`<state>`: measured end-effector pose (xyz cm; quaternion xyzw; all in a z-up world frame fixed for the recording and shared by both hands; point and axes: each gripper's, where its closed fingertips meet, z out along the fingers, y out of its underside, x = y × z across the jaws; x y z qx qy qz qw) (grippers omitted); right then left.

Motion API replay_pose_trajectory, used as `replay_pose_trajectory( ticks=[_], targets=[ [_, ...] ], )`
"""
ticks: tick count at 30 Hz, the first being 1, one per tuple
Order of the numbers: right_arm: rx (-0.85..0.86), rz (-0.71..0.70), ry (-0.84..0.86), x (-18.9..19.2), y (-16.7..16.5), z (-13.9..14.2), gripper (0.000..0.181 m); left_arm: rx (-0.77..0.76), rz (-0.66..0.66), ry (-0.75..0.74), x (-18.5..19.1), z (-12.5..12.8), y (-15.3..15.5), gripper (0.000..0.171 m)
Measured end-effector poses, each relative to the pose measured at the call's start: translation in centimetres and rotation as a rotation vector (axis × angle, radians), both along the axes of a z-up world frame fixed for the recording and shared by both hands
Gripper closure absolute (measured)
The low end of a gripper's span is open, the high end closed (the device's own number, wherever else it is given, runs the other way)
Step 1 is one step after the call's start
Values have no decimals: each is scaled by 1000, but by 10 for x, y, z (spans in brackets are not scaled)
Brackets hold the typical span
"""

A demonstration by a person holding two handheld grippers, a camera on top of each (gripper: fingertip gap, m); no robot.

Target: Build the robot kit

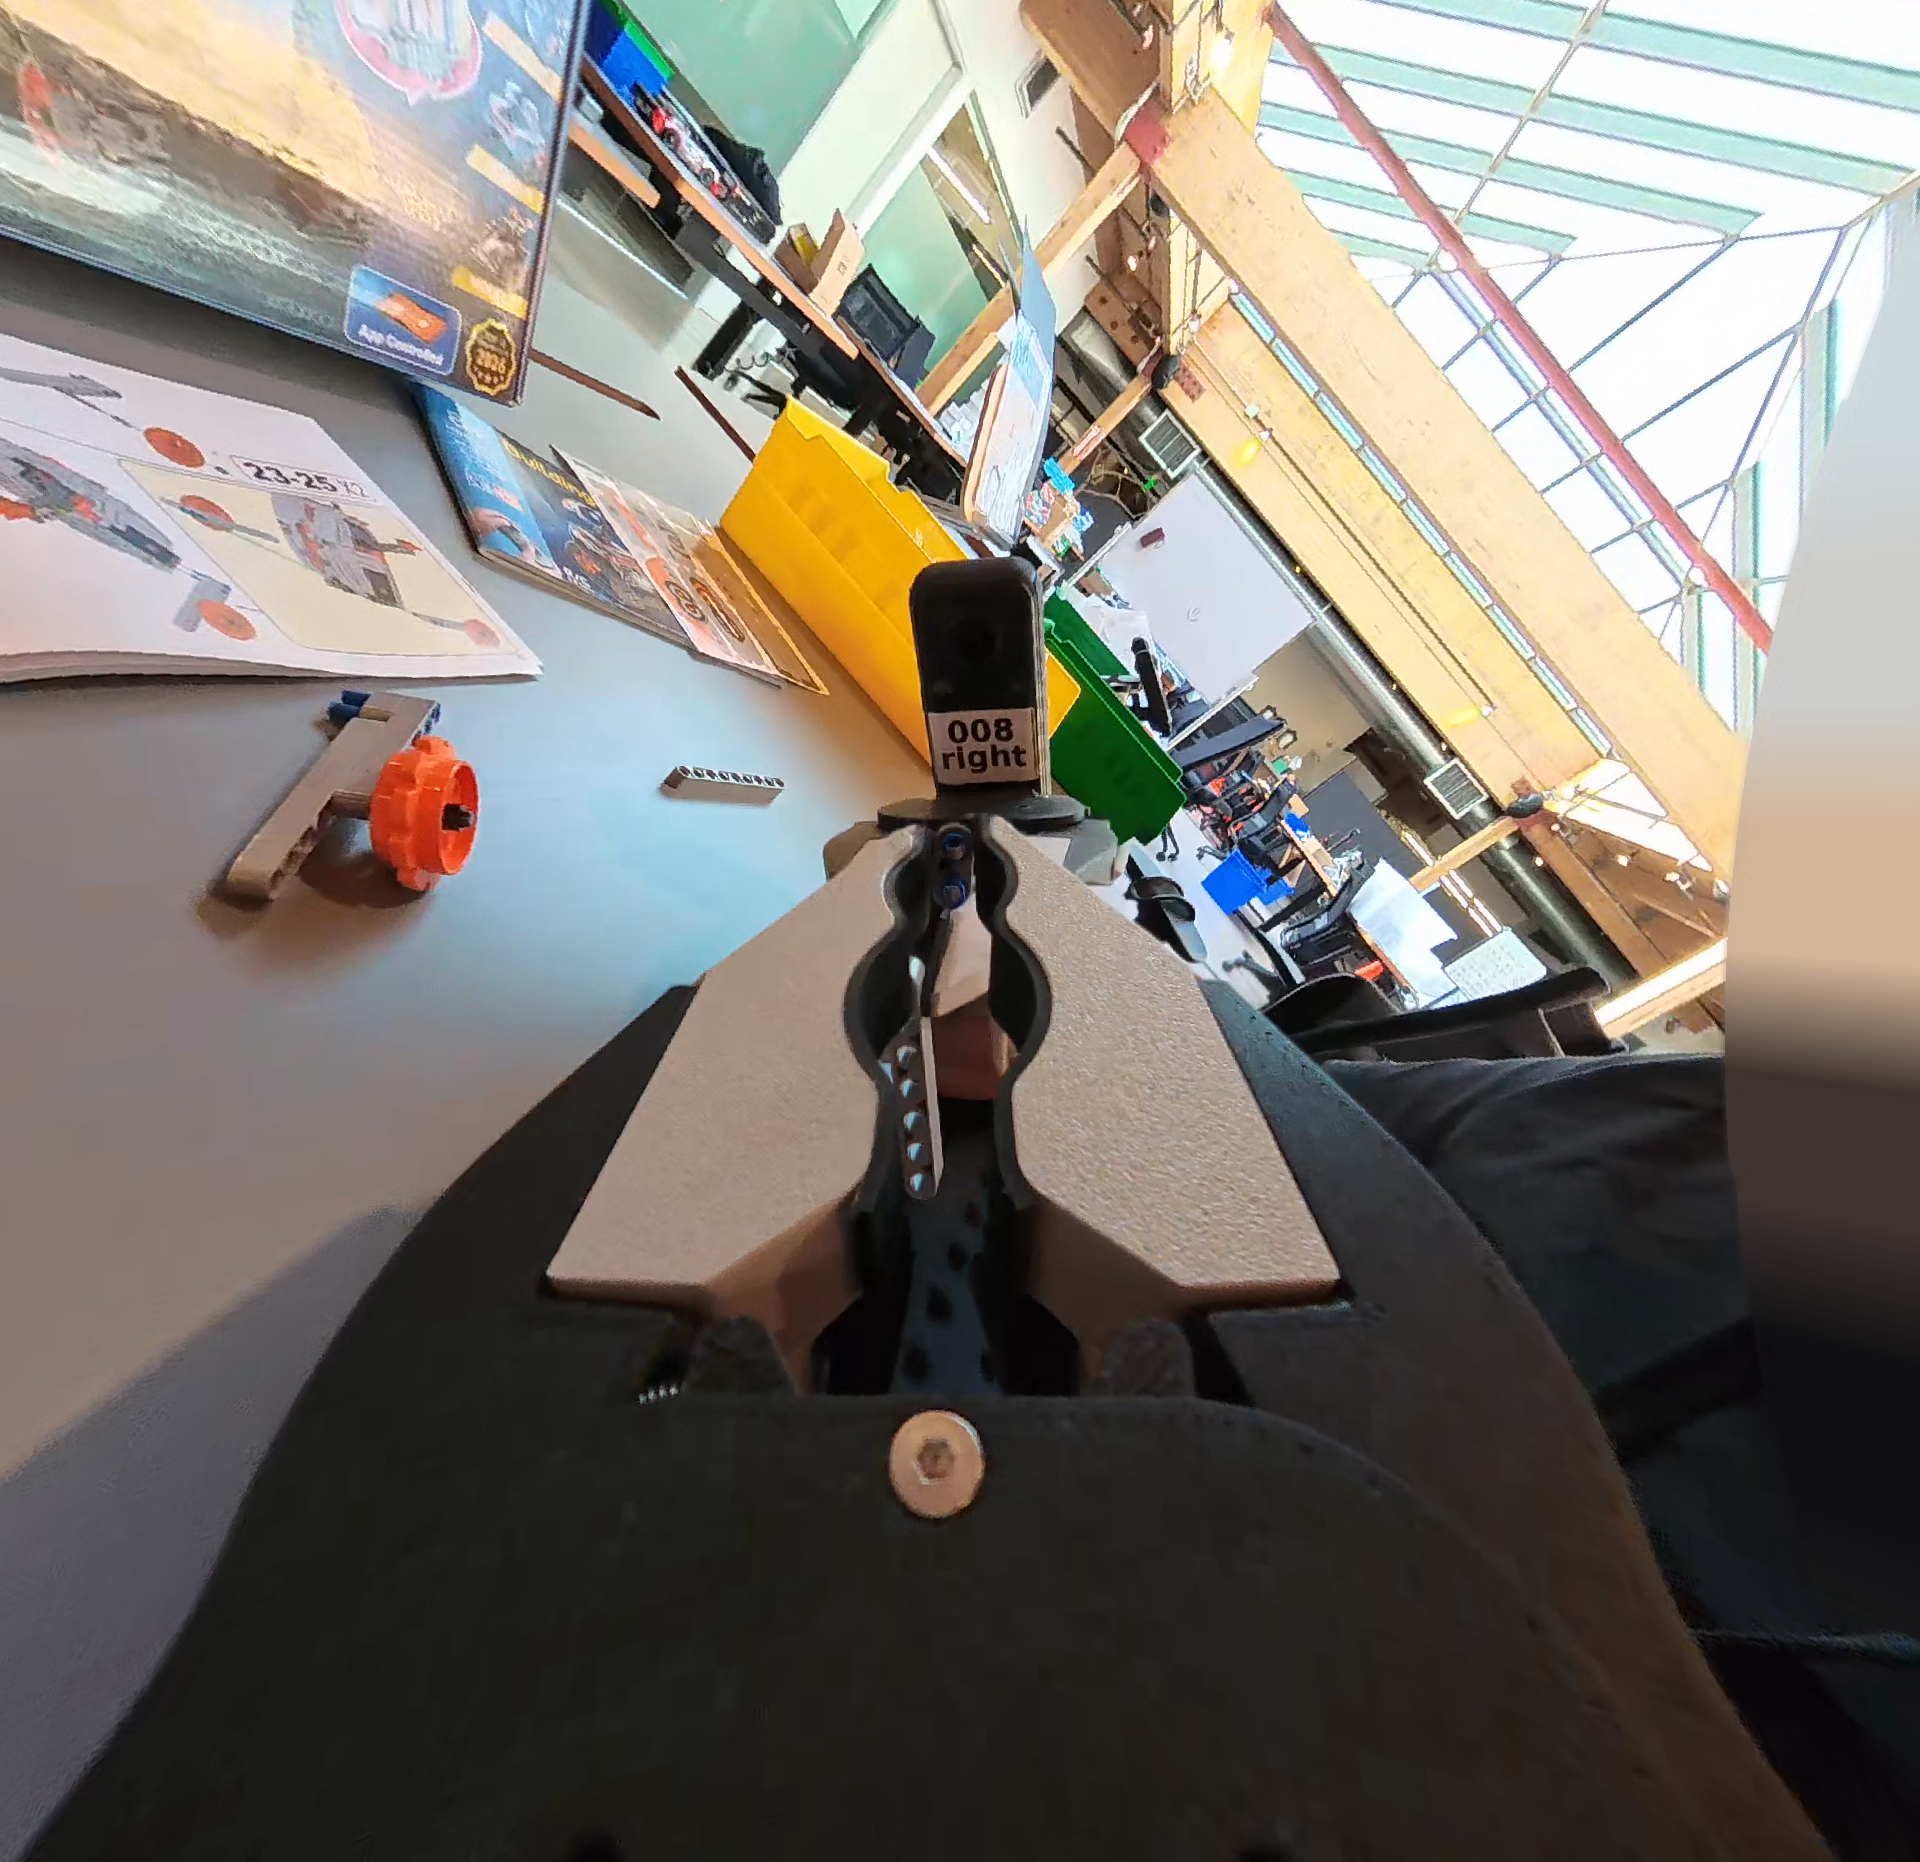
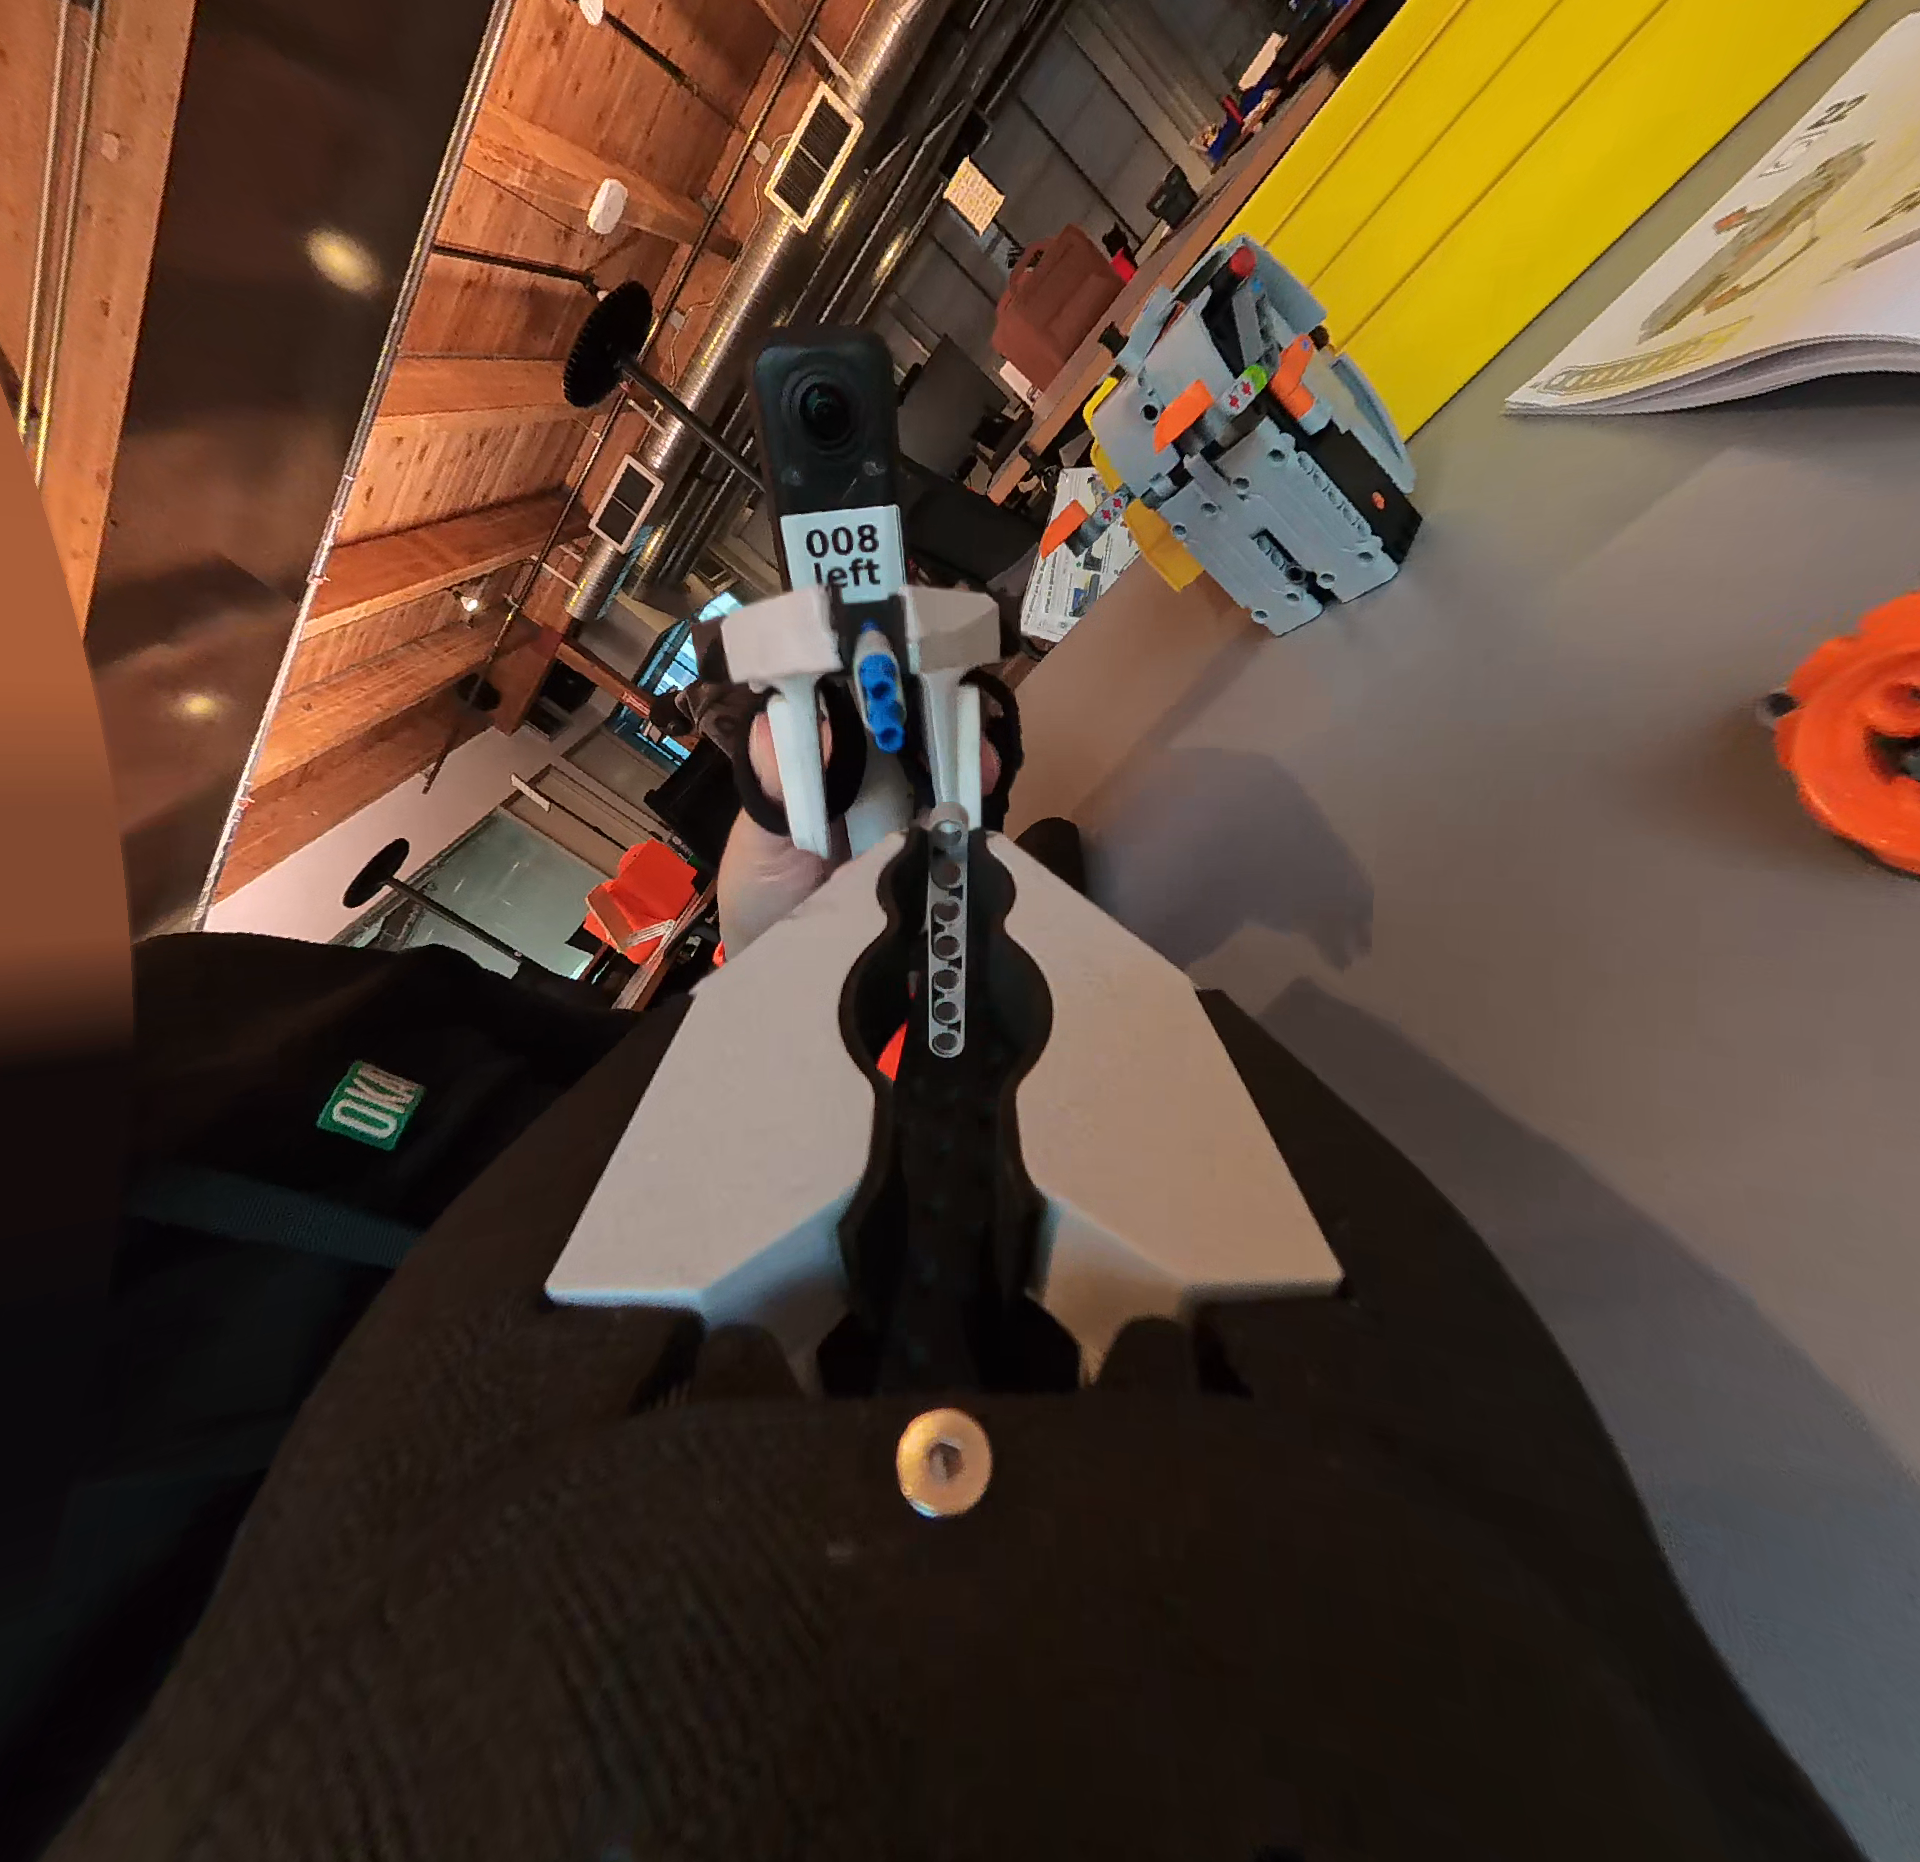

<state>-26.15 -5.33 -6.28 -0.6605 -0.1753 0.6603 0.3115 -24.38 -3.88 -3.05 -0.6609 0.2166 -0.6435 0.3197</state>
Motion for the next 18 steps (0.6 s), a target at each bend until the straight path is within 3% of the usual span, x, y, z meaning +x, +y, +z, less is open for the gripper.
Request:
replay_pose_trajectory(
  ticks=[18],
  targets=[
    [27,-46,45,8,5,10,176,79,-18,51,10,-5,-8,166]
  ],
)
